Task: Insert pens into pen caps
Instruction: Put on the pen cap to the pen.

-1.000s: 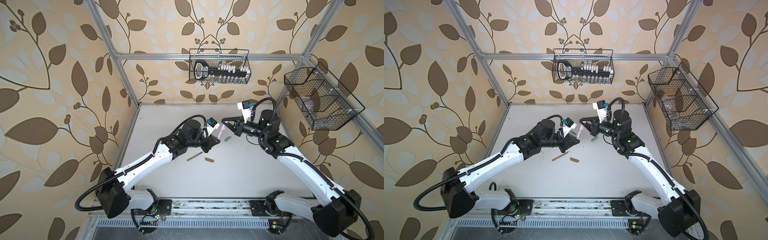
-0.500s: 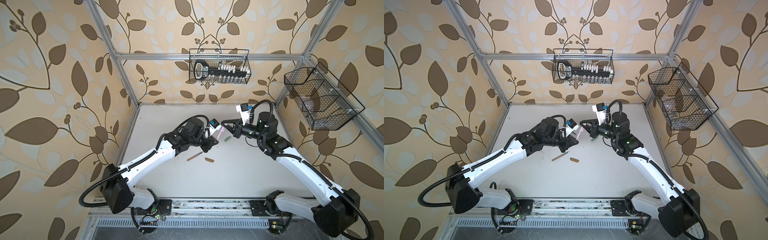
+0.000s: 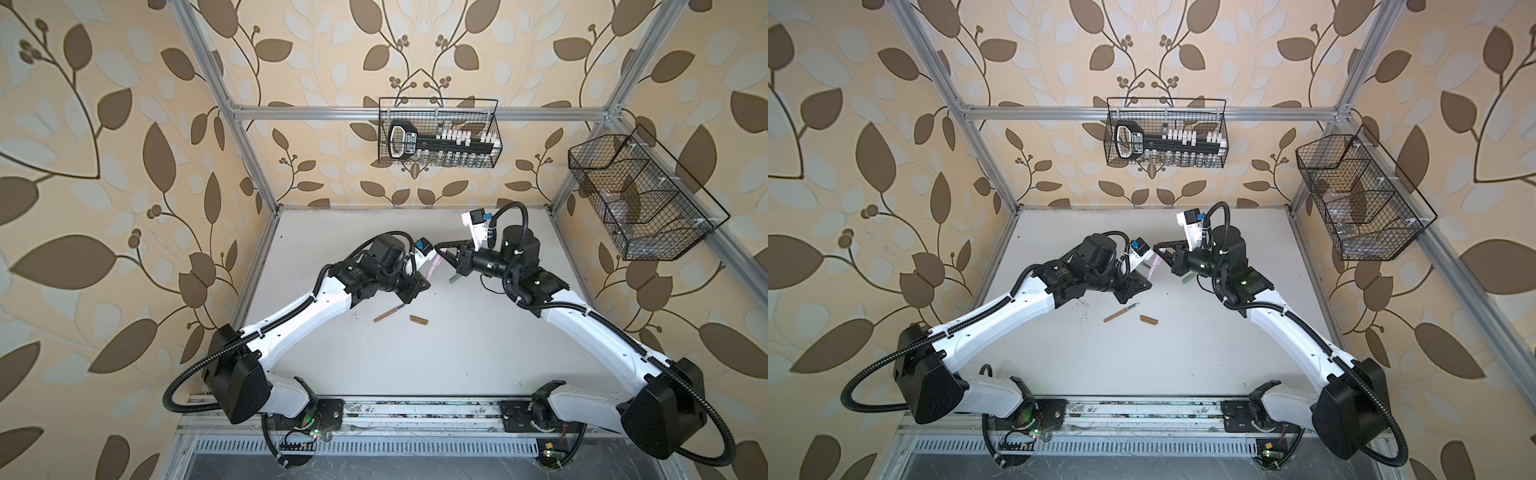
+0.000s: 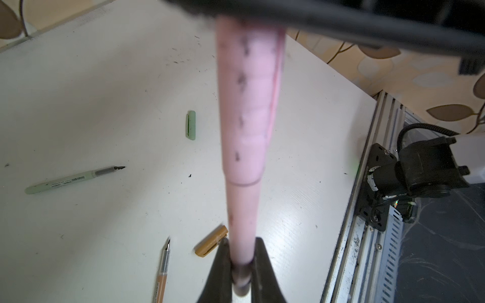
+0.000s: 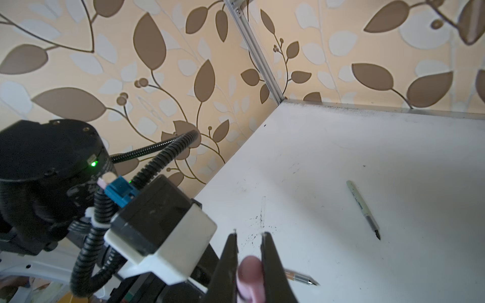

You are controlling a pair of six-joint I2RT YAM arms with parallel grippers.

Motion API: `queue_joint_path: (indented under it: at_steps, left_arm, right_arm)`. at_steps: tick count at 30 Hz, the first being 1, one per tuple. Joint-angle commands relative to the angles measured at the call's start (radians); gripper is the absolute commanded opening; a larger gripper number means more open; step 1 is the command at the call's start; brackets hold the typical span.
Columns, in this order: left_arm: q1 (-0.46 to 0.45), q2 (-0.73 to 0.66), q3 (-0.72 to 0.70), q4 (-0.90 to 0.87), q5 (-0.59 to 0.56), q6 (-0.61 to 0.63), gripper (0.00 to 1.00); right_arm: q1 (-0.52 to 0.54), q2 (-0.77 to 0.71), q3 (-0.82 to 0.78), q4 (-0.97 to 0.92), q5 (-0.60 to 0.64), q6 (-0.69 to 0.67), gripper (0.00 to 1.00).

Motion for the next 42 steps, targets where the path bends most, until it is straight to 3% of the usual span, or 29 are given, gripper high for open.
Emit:
queue_joint_path:
  at_steps: [1,9,24,31,35,37,39,42]
  left_arm:
    - [0.033,-0.058,0.13,0.523,0.04,-0.05,0.0]
    - [0.042,-0.032,0.174,0.517,0.069,-0.044,0.0]
    - [0.069,-0.025,0.217,0.528,0.057,-0.014,0.0]
    - [0.069,-0.062,0.163,0.504,0.136,-0.024,0.0]
    - [0.068,-0.087,0.095,0.497,0.186,-0.064,0.0]
    - [0.067,-0.097,0.058,0.499,0.227,-0.092,0.0]
    - [0.067,-0.098,0.027,0.509,0.262,-0.117,0.0]
    - [0.066,-0.09,-0.008,0.503,0.28,-0.138,0.0]
  right_arm:
    - [0.052,0.055,-0.12,-0.217,-0.078,0.04,0.0]
    - [0.077,0.081,-0.144,-0.265,-0.075,0.035,0.0]
    - [0.094,0.099,-0.171,-0.341,-0.179,0.04,0.0]
    - [0.021,0.007,-0.168,-0.268,-0.173,0.08,0.0]
    - [-0.029,-0.053,-0.159,-0.205,-0.171,0.099,0.16]
    - [-0.05,-0.08,-0.15,-0.179,-0.169,0.106,0.3]
    - [-0.064,-0.097,-0.135,-0.166,-0.175,0.104,0.33]
    - [-0.076,-0.122,-0.107,-0.161,-0.176,0.086,0.45]
